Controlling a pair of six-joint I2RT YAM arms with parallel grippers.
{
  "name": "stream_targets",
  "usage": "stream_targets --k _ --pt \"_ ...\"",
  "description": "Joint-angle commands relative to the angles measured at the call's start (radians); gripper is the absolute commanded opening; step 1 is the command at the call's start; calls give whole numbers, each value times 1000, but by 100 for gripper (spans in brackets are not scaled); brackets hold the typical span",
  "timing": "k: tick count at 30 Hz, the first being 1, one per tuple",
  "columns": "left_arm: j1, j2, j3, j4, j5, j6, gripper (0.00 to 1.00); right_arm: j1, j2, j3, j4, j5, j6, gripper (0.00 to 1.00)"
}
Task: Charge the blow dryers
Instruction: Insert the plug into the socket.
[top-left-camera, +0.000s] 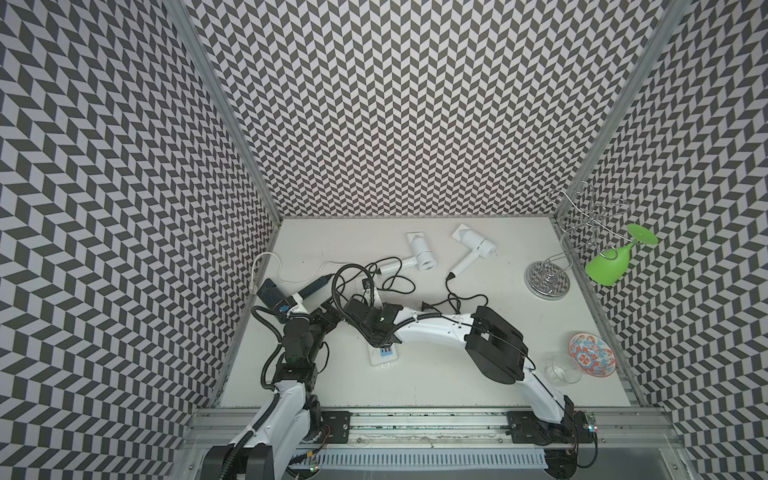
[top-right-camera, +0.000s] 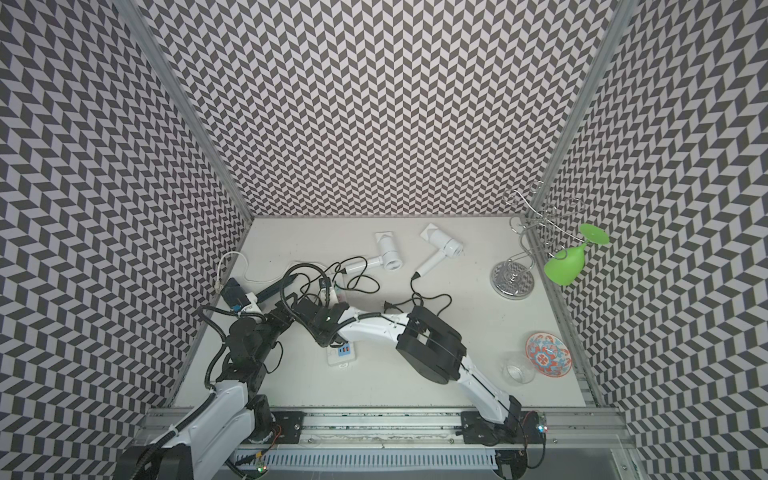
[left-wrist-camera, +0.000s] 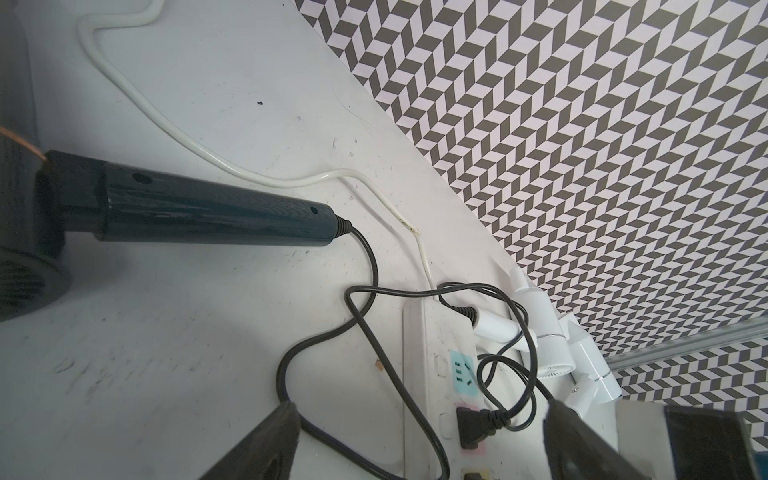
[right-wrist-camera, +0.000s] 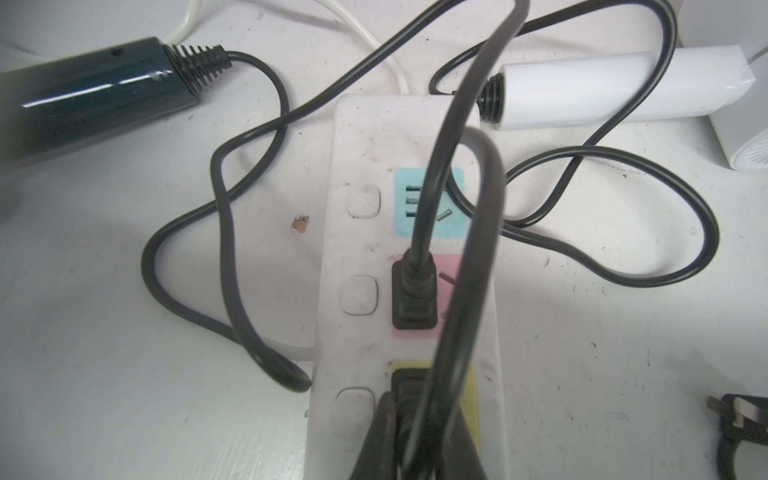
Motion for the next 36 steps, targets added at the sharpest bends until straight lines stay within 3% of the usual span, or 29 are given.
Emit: stream_targets --k 1,23,29,36 --pt "6 -9 -6 -11 -19 -8 93 8 71 -80 -29 -114 39 0" --pt "6 27 -8 21 8 -8 93 7 86 -38 -68 -102 19 0" --pt "6 22 -8 20 14 -3 93 7 72 -8 -80 -105 -5 17" --pt "6 9 -9 19 23 -2 93 6 55 19 -87 -115 -22 27"
